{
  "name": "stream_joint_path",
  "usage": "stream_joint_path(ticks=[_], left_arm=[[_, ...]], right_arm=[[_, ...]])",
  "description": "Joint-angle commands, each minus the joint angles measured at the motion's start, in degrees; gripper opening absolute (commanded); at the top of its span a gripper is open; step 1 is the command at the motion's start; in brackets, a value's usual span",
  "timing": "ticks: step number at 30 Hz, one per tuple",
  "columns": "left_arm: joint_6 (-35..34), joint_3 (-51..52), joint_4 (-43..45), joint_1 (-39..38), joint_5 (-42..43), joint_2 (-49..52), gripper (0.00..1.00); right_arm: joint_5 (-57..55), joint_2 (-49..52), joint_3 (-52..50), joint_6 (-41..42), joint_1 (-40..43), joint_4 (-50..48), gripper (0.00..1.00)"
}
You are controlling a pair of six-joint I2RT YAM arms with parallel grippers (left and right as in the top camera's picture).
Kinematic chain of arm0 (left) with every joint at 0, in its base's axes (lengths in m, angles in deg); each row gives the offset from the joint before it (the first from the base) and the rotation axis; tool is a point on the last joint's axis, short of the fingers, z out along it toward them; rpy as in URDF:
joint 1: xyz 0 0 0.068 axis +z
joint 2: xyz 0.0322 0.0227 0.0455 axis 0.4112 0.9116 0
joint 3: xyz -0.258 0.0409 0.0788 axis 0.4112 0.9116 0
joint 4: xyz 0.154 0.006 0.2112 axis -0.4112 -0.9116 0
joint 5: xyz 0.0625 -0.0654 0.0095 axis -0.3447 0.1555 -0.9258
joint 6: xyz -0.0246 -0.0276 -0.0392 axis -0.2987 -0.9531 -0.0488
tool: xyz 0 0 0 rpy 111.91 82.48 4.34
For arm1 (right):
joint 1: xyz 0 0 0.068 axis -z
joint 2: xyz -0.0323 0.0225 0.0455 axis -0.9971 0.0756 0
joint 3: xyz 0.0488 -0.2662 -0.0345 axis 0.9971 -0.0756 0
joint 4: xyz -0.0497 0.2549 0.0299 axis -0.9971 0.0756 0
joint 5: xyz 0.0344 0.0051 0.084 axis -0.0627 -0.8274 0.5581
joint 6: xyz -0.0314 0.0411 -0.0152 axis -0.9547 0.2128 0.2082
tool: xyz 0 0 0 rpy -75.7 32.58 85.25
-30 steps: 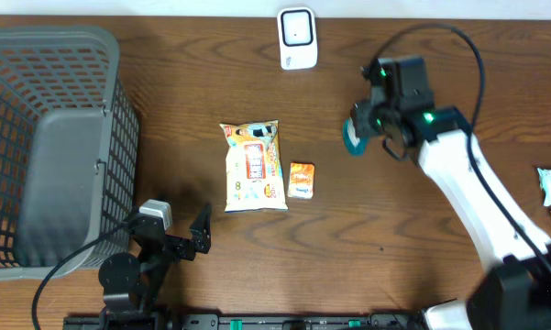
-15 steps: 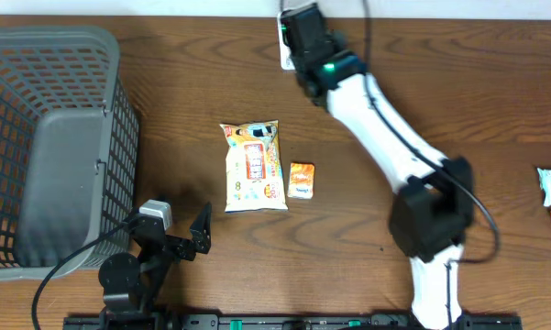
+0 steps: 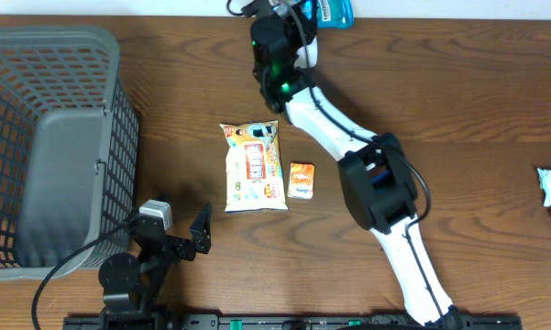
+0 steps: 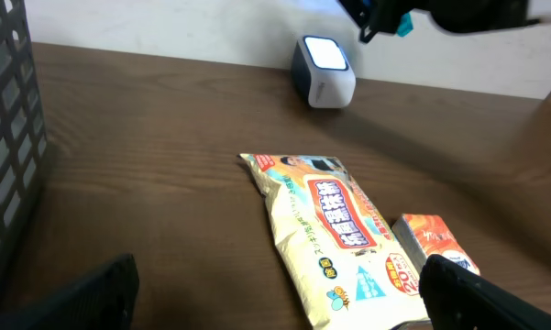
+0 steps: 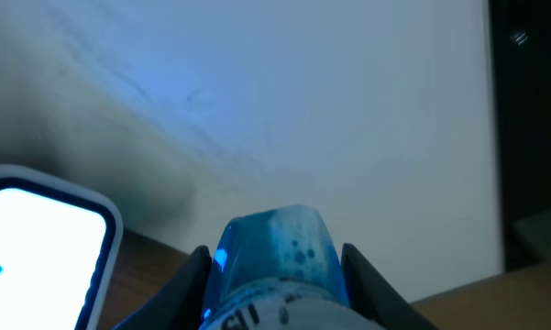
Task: Scan the item barcode
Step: 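Hold the Listerine bottle in front of the white scanner, then carry the Listerine bottle to the far right edge and release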
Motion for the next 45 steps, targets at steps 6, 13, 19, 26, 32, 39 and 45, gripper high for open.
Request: stream_joint_path(ticks=[6,13,19,26,32,39,45], left_arm=[[-0.33,1.14,-0.68,0.24,-0.11,-0.04,0.98],[-0.33,1.14,-0.68,0.24,-0.11,-0.04,0.98],[-0.33,1.14,-0.68,0.24,-0.11,-0.04,0.98],[-0.33,1.14,-0.68,0.24,-0.11,-0.04,0.98],[-0.33,1.14,-0.68,0.24,-0.11,-0.04,0.98],[-0.33,1.14,-0.68,0.24,-0.11,-0.04,0.98],[-0.33,1.14,-0.68,0.24,-0.11,-0.04,0.98]], right_arm=[[1.88,6.12,8.22,-9.35,-1.77,-1.49,0.24],[5.07,7.65,11.43,-7.82,-2.10,-1.25,0.24],[6.95,7.74,11.43,-4.39,-3.08,-1.27,0.24],[4.83,7.74,11.43,0.33,-3.76,-0.68,0.24],[-4.37,7.74,11.78,-5.49,-3.37,-3.67,0.23],[-14.84,6.49,12.28,-9.38,-0.70,-3.54,0.23],[-24.50,5.33,12.28,-9.40,4.46,-1.84,0.21]])
